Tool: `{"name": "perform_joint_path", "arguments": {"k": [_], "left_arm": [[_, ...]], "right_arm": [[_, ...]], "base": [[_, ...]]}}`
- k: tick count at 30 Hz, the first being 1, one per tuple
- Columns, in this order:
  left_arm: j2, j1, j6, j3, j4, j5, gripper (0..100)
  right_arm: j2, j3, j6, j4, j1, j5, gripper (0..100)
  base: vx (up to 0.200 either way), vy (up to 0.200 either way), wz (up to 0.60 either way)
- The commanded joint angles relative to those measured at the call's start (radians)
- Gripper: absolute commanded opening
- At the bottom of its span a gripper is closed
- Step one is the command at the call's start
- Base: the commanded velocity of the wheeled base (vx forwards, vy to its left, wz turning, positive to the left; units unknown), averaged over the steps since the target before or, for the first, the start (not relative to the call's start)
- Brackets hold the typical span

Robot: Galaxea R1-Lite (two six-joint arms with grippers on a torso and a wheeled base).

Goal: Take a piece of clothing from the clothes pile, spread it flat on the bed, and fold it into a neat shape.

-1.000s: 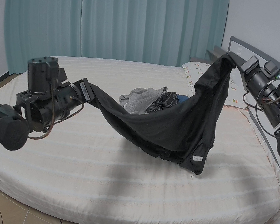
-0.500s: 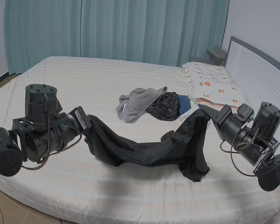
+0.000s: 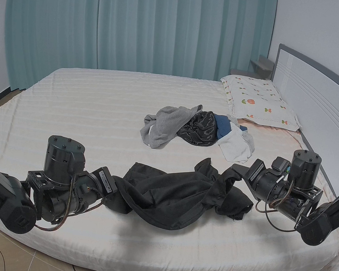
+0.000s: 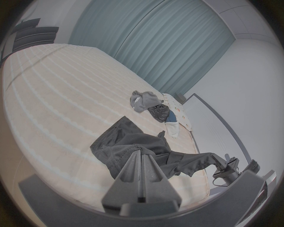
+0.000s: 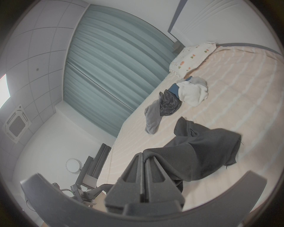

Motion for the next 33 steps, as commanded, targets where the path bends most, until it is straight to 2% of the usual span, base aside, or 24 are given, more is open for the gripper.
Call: {"name": "perform_joint_path", "arguments": {"k": [1,3,10,13,24,33], "left_arm": [[0.003,-0.009,0.0,0.038,-0.002,0.003,0],[0.003,-0.009,-0.002,0.049,-0.011,0.003,0],[0.005,-0.009,0.0,0.062,-0.075,0.008,0],[0.005,-0.008,-0.033,0.055,-0.101,0.012,0],[-0.006,-0.003,-0.036,0.072,-0.121,0.024,0],[-0.034,-0.008,-0.037,0.075,-0.121,0.018,0]], "right_arm": [[-0.009,0.019,0.008,0.004,-0.003,0.0,0],[-0.009,0.022,0.008,-0.004,-0.003,0.0,0],[-0.007,0.033,0.013,-0.01,-0.001,0.0,0],[-0.002,0.034,0.015,-0.01,0.0,0.001,0],[-0.009,0.034,0.015,-0.012,0.002,-0.003,0],[-0.016,0.039,0.013,-0.012,0.006,-0.005,0]], "base": [[-0.2,0.0,0.0],[-0.2,0.0,0.0],[0.0,0.0,0.0],[0.0,0.0,0.0],[0.0,0.0,0.0],[0.0,0.2,0.0]]}}
